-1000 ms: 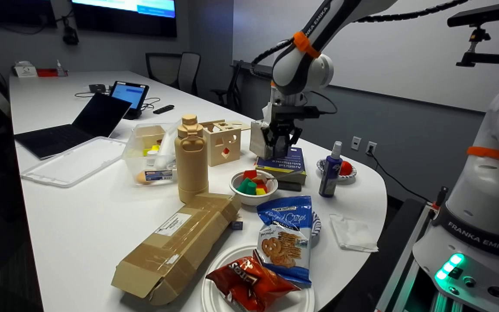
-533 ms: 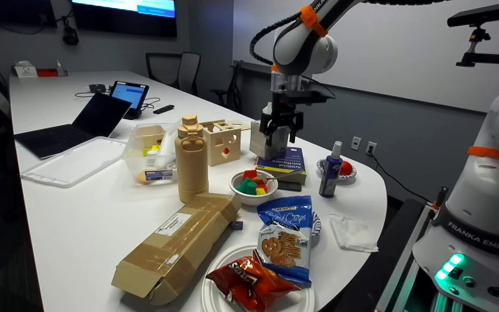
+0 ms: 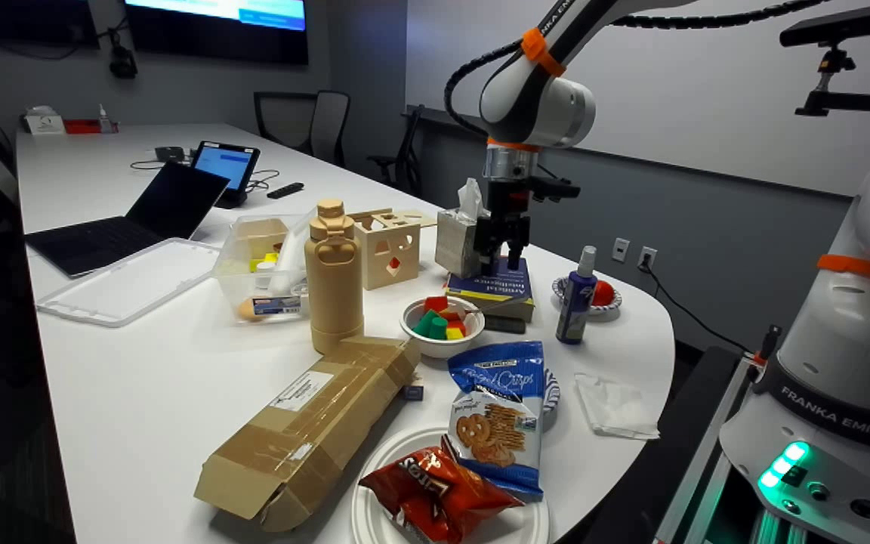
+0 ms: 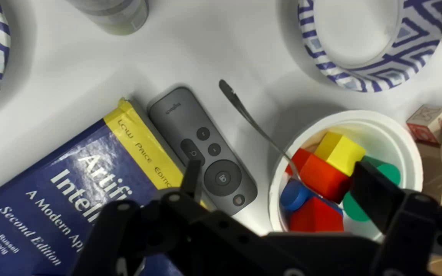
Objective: Hold the cake knife, and then move it around in the bowl
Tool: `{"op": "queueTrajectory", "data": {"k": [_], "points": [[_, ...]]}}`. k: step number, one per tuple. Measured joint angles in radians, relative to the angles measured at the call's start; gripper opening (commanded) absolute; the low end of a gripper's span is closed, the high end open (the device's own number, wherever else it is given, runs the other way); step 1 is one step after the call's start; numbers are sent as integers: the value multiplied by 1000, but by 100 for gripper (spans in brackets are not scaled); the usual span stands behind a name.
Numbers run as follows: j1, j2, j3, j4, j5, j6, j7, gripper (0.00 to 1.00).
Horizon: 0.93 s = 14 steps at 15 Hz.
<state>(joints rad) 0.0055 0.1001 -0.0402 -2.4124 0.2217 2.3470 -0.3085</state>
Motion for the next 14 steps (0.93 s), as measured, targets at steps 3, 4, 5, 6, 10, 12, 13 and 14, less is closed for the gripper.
{"op": "queueTrajectory", "data": {"k": [3, 4, 5, 6, 10, 12, 13, 14], "points": [[-23, 23, 2, 0, 9, -51, -104, 100], [-30, 29, 3, 0, 9, -65, -127, 100], [-36, 35, 4, 0, 9, -76, -147, 100], [-41, 41, 5, 0, 9, -82, -164, 100], [-52, 68, 16, 1, 9, -101, -217, 100], [-53, 85, 24, 2, 9, -102, -235, 100], [-54, 92, 27, 3, 10, -102, -240, 100], [-55, 101, 33, 5, 11, -102, -245, 100]]}}
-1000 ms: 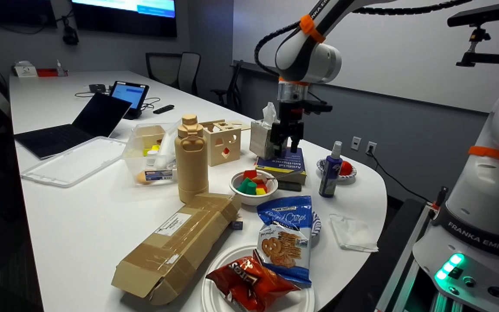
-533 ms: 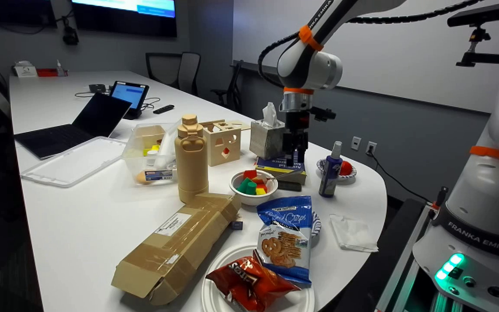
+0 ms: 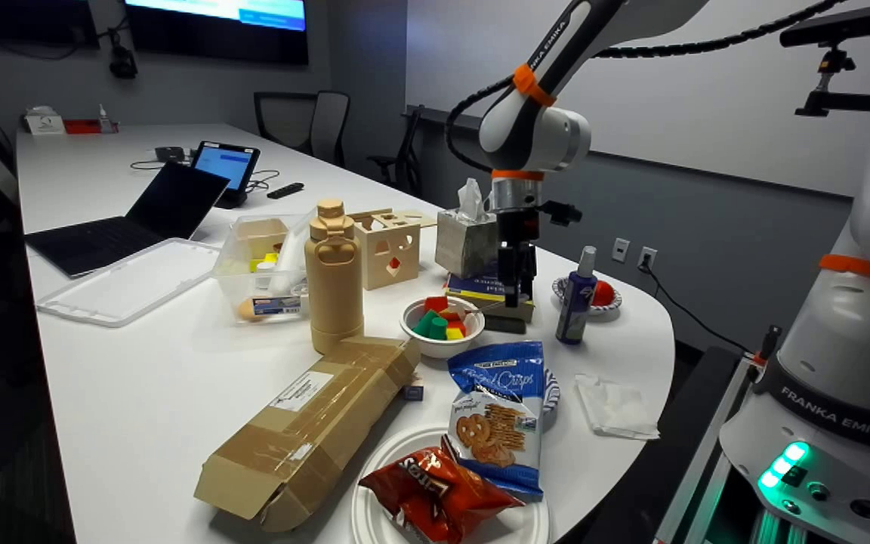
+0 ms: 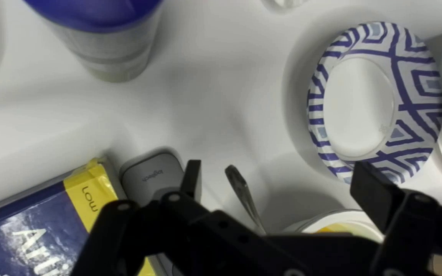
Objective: Hold the cake knife, and then move it around in the bowl
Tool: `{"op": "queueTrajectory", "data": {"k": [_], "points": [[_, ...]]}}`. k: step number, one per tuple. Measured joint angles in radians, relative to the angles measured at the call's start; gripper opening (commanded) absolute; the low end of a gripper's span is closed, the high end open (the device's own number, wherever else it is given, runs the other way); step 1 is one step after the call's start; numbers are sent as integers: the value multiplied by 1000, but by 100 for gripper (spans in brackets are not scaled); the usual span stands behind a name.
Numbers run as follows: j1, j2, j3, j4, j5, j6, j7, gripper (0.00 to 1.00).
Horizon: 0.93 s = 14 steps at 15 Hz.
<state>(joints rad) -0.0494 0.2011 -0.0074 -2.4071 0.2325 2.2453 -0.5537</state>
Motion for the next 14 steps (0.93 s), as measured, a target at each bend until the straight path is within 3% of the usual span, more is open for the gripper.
{"op": "queueTrajectory", "data": {"k": [2, 3, 6, 14], "points": [[-3, 14, 9, 2, 3, 0, -11, 98], [-3, 19, 13, 2, 5, 0, -16, 80], [-8, 29, 20, 5, 10, 0, -26, 63], [-28, 30, 27, 22, 13, 0, -38, 2]]}}
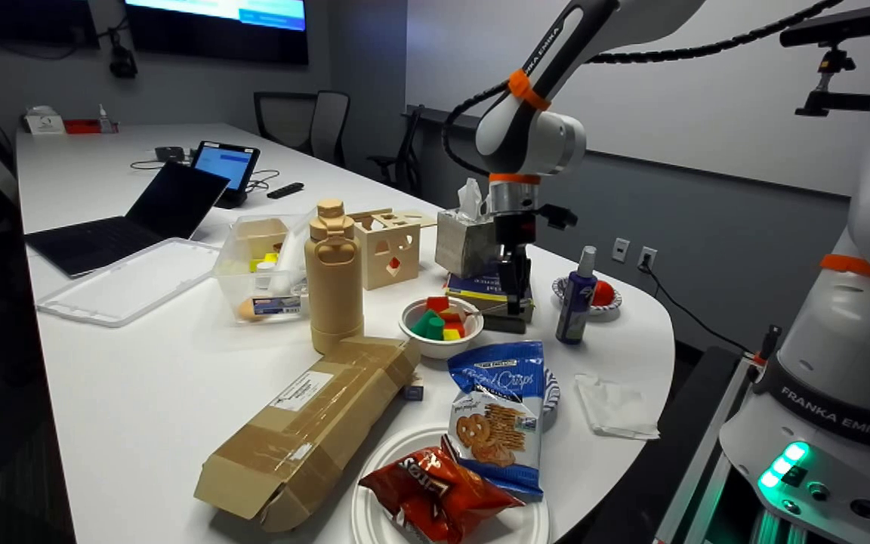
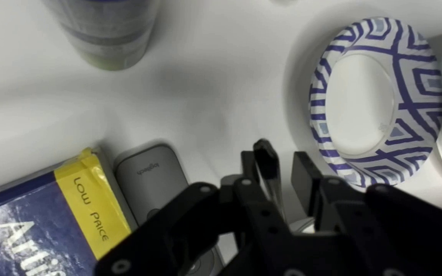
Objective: Hold the cake knife, and then move it around in the bowl
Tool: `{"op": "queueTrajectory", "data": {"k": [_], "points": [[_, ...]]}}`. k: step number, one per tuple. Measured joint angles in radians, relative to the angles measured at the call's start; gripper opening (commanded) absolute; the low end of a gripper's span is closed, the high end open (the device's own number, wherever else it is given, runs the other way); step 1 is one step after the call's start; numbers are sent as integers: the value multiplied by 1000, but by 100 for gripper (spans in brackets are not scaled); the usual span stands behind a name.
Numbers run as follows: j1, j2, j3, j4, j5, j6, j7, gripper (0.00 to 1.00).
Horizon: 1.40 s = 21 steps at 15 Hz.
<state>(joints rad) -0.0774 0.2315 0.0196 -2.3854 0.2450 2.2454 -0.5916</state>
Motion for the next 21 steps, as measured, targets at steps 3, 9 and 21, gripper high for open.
{"op": "queueTrajectory", "data": {"k": [3, 9, 21], "points": [[-1, 0, 0, 2, 1, 0, -2, 0], [-1, 1, 3, 5, 10, -1, -8, 1], [29, -5, 41, 96, -44, -158, 5, 1]]}}
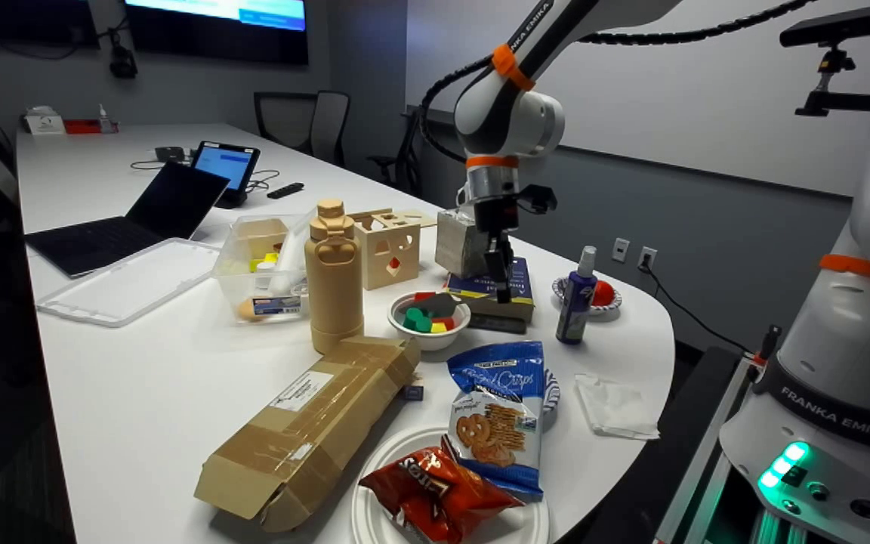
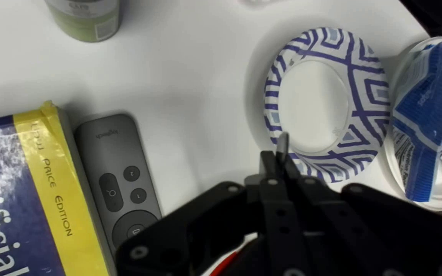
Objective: Hold the cake knife, and then move it around in the bowl
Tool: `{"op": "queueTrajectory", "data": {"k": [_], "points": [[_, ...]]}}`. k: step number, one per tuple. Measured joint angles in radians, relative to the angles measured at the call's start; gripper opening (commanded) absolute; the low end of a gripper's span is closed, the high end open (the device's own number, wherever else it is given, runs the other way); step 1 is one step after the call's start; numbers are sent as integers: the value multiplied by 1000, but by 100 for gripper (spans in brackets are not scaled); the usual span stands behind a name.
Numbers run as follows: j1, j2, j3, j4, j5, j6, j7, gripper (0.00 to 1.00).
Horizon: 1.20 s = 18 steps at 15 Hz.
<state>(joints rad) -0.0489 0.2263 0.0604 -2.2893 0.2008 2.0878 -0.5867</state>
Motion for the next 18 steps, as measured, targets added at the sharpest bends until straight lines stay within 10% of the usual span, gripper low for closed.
{"op": "queueTrajectory", "data": {"k": [18], "points": [[57, 20, 12, 68, -135, -61, 205, 1]]}}
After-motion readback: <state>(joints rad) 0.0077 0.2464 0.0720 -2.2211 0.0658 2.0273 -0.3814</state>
